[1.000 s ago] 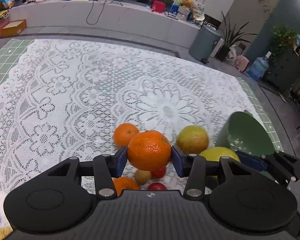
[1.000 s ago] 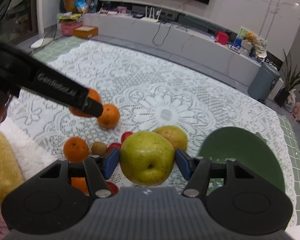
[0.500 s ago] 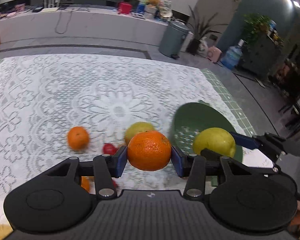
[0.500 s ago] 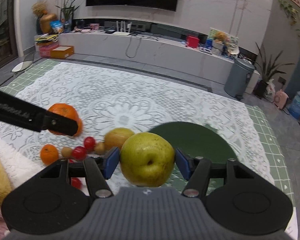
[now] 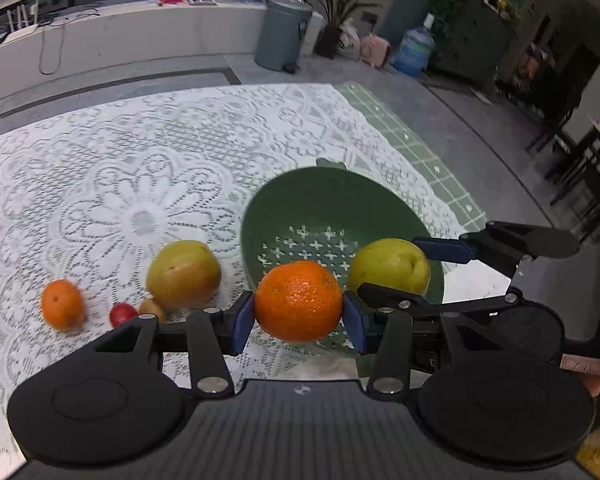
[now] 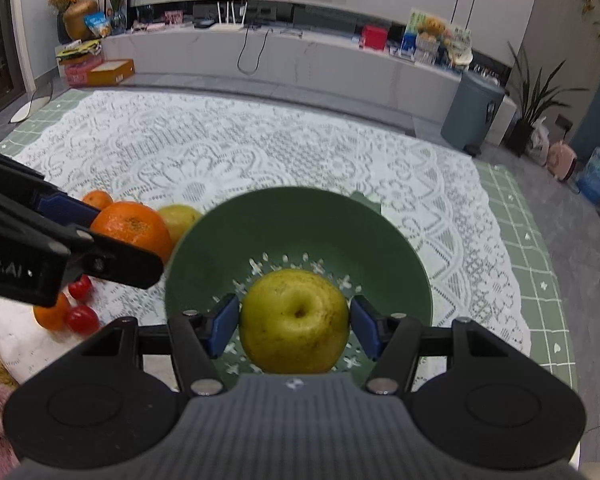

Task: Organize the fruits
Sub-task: 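Lift the green pear with the right gripper while the left gripper lifts the mandarin, then lower both fruits into the green colander and open both grippers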

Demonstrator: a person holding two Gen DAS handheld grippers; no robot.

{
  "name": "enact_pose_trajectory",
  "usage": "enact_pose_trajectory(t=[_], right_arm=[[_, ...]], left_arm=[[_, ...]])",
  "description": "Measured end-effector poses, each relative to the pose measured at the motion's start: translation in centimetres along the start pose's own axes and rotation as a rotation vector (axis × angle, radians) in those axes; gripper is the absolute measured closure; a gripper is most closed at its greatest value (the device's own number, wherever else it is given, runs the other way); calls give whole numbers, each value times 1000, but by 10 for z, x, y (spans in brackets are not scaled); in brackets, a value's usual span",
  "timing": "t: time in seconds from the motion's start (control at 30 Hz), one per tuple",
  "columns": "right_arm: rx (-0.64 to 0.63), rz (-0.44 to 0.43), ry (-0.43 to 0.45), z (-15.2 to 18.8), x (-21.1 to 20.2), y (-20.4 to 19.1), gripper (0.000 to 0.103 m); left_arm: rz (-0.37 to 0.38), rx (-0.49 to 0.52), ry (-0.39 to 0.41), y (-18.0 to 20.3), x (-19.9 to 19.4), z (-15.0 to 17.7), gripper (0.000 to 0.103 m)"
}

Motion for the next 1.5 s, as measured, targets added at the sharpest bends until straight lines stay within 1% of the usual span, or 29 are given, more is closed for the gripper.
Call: enact_pose_trajectory(t=[0.13, 0.3, 0.43, 0.53, 0.63, 0.83, 0.93, 1.03, 1.2, 1.5], right_arm=[[-12, -25, -49, 0, 13, 8, 44], [-47, -35, -116, 0, 31, 13, 44], [-62, -50, -161, 1, 43, 15, 44], [-72, -56, -190, 4, 49, 16, 44], [-83, -55, -204, 5, 53, 16, 44], [-99, -62, -230, 7, 58, 19, 44], [-113, -75, -238, 5, 58, 21, 44], [-141, -86, -243, 4, 58, 20, 44], [-188, -90, -249, 2, 59, 16, 44], [-235, -98, -264, -1, 59, 12, 44]], left_arm=[[-24, 59, -36, 6, 18, -4, 50], [-43, 85, -83, 6, 38, -7, 50], [-81, 138, -77, 9, 43, -12, 50], [-78, 165, -76, 12, 44, -15, 50], [-61, 204, -67, 18, 45, -16, 50], [-43, 266, -108, 29, 60, -17, 50], [-16, 269, -137, 28, 68, -18, 50], [3, 247, -181, 24, 78, -18, 50], [-5, 239, -228, 19, 89, -16, 50], [-66, 291, -264, 23, 97, -21, 49]])
Point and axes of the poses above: each gripper's, at about its wrist camera, not at the fingertips, and x roughly the way its jaws point, y to its right, z to its underside, the point moved 2 cm from there along x, roughly the way its jaws point, and after that the axes turned 2 degrees about -z, right-handed, at the moved point
